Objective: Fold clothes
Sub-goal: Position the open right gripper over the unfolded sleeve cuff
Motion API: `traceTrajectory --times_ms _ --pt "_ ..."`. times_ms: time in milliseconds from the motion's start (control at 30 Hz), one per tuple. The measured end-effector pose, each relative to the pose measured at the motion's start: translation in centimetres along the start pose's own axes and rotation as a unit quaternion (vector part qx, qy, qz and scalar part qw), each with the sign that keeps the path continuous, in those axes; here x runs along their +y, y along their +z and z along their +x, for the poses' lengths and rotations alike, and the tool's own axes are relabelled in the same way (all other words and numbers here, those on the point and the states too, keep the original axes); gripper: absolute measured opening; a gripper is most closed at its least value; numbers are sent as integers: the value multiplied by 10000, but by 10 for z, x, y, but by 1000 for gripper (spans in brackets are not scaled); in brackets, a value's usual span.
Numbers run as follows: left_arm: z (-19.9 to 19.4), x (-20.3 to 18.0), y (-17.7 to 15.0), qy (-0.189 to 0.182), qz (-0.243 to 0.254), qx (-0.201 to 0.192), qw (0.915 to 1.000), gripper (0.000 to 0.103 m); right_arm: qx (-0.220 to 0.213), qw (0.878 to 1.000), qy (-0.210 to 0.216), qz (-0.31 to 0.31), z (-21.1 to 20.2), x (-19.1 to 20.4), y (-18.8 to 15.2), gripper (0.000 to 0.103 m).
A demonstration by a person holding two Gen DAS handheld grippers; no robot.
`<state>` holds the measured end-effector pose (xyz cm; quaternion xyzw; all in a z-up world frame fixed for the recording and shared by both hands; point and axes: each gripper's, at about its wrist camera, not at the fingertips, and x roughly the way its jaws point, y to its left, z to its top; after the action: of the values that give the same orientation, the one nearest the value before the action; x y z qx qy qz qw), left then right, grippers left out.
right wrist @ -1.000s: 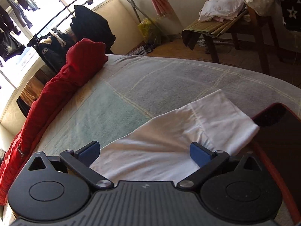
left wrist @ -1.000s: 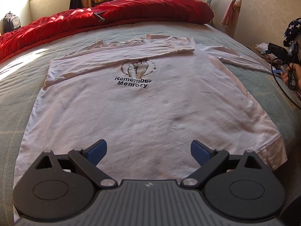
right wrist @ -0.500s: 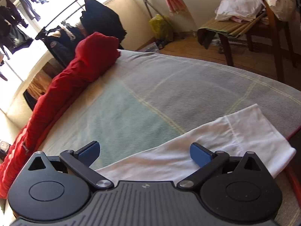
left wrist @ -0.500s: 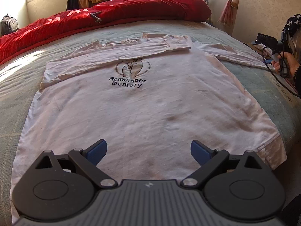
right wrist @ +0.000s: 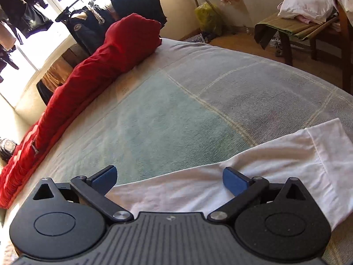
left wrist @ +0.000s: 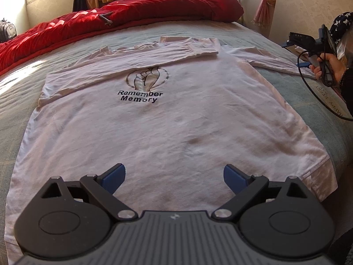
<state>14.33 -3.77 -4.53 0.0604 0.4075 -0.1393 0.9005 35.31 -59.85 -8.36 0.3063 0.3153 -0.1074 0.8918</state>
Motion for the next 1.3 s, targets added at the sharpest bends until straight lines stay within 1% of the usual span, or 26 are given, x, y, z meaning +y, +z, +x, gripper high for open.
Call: traceTrajectory --times_ms 67,133,200,267,333,400,433,467,500,533,567,600,633,700,733,800,967,1100,1167,1200,1300 --pt "0 1 0 -22 -21 -5 10000 96 -220 9989 -408 -66 -3 -8 1 103" --pt "1 3 -1 -32 -42 -1 10000 96 -339 9948 -964 -34 -9 -17 5 103" --pt "3 3 -1 -38 -42 -6 10000 96 -312 9934 -1099 86 -15 -23 7 103" --pt "4 2 -1 -74 -37 -14 10000 96 -334 9966 -711 234 -27 -22 3 103" --pt "4 0 -1 -101 -24 -23 9999 96 -270 9990 -148 310 -37 -15 -5 103" --pt "3 -1 -1 -126 6 -41 9999 96 -137 9988 380 264 -42 -2 -15 103" --pt "2 -3 -1 -137 31 -56 9999 96 -67 9981 573 193 -44 5 -21 103" --pt "0 -4 -2 -140 55 -67 9999 96 -20 9982 604 20 -43 14 -26 103" --pt "-1 -4 -2 -133 64 -77 9999 96 17 9981 596 -170 -43 23 -31 103" --pt "-2 -5 -2 -125 72 -88 9999 96 19 9982 371 -463 -41 30 -37 103" --pt "-3 -5 -3 -116 69 -97 9999 96 72 9964 -20 -847 -38 37 -43 103" --pt "-5 -4 -3 -102 66 -110 9999 96 120 9914 -390 -1244 -34 43 -51 103" --pt "-6 -4 -4 -94 67 -122 9999 96 147 9830 -656 -1707 -34 45 -62 103" --pt "-8 -2 -6 -86 72 -132 9998 96 181 9599 -1136 -2556 -34 47 -82 103" --pt "-7 -1 -6 -78 64 -121 9999 96 120 9586 -1132 -2610 -40 44 -87 103" --pt "-6 1 -7 -65 41 -98 9999 96 223 9667 -1083 -2306 -51 35 -86 103" --pt "-7 0 -6 -75 28 -148 9999 96 360 9730 -890 -2101 -62 61 -76 103" --pt "-9 -2 -5 -68 66 -181 9998 96 316 9634 -503 -2613 -39 115 -88 103" --pt "-11 -2 -5 -58 85 -197 9998 96 557 9588 -426 -2752 -19 130 -101 103" --pt "-11 -1 -5 -50 82 -201 9998 96 643 9565 -394 -2817 -12 136 -107 103" --pt "-12 2 -7 -78 58 -206 9997 96 429 9541 -395 -2939 -19 128 -122 103"
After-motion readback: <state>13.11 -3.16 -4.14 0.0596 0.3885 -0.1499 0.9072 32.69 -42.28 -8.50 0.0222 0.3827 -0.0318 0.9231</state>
